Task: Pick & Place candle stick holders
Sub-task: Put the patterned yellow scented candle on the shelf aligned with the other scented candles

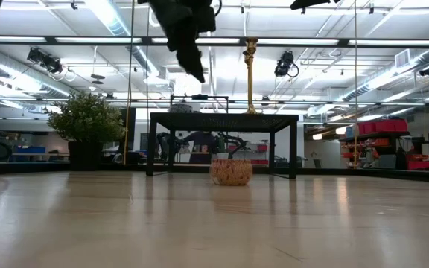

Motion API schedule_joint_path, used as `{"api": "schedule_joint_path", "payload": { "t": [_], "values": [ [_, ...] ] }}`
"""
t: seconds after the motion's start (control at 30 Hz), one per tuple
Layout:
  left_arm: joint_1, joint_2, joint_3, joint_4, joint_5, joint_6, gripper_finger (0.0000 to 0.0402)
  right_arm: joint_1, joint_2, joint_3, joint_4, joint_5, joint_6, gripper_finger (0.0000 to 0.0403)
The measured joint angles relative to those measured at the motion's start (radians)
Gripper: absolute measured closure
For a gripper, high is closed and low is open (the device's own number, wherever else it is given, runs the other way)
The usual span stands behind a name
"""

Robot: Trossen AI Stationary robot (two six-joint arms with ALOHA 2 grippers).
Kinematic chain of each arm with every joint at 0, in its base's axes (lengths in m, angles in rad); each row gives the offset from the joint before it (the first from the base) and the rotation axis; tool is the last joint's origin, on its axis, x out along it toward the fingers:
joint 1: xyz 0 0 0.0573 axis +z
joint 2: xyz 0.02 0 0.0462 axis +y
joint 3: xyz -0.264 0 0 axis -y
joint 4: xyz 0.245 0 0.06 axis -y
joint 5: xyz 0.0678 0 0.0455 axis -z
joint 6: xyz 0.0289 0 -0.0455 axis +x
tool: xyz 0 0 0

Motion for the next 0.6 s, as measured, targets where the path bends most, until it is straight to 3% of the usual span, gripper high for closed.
{"api": "schedule_joint_path", "payload": {
  "t": [0.6],
  "values": [
    [-0.216,0.111,-0.009,0.143,0.003,0.027,0.0032,0.001,-0.001,0.000,-0.003,-0.012,0.020,0.0066]
  ]
}}
